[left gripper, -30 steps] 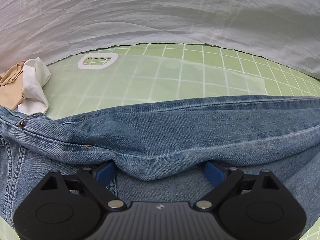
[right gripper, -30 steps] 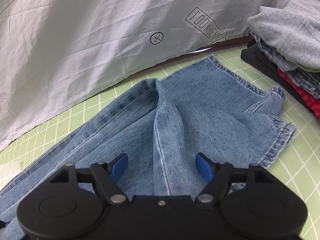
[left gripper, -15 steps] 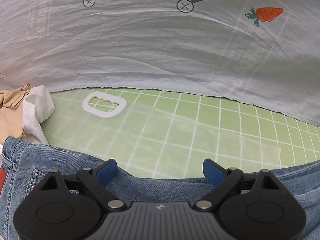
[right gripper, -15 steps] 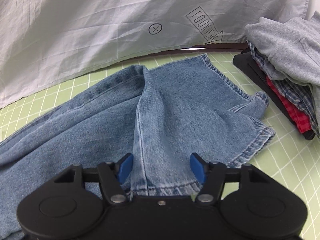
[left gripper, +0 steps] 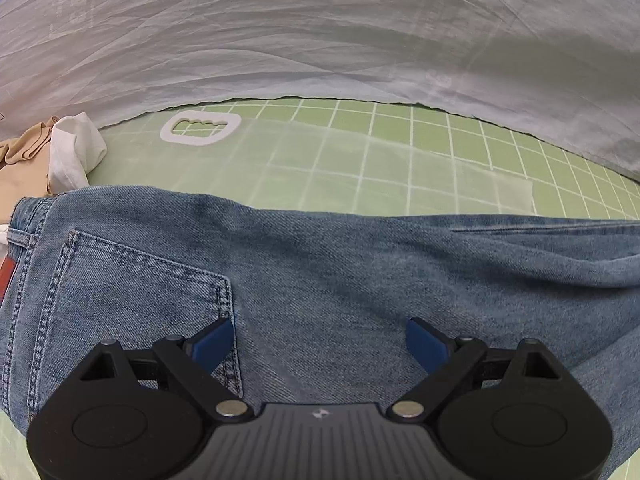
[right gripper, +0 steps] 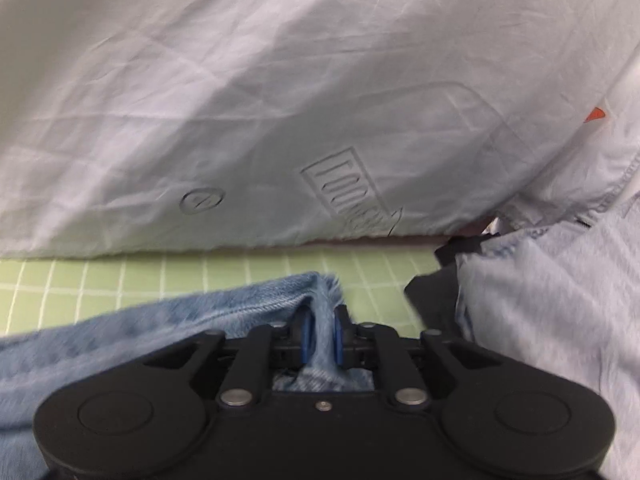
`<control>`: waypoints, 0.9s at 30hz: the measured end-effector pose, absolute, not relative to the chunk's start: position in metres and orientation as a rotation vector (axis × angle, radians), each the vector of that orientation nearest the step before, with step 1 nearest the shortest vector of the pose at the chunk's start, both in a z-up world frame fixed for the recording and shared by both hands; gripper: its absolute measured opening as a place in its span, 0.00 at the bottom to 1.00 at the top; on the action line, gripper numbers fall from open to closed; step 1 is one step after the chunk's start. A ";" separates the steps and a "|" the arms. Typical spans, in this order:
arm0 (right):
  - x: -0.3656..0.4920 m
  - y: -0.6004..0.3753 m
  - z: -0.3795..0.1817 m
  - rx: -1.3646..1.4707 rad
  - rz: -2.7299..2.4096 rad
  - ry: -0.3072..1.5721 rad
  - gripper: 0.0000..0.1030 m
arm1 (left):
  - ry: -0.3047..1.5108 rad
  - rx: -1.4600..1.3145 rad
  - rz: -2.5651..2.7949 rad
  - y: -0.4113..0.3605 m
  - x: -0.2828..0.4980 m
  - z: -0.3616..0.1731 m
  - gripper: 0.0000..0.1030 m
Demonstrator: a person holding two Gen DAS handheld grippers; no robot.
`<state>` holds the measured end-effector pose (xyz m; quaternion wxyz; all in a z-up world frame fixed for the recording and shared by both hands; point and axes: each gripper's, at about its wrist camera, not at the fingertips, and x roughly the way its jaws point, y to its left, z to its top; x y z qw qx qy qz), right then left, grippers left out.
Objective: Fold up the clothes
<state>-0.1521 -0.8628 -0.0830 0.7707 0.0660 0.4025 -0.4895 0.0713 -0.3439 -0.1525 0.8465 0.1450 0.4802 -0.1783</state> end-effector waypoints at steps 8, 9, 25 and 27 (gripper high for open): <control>-0.187 -0.834 -0.102 0.254 -1.184 0.766 0.78 | 1.005 0.348 -0.415 -0.360 0.056 -0.154 0.91; -0.196 -0.828 -0.107 0.298 -1.204 0.763 0.79 | 1.003 0.351 -0.417 -0.362 0.055 -0.153 0.91; -0.248 -0.782 -0.147 0.618 -1.240 0.683 0.62 | 1.020 0.355 -0.462 -0.359 0.045 -0.156 0.95; -0.252 -0.783 -0.147 0.621 -1.224 0.671 0.40 | 1.019 0.347 -0.460 -0.357 0.045 -0.156 0.96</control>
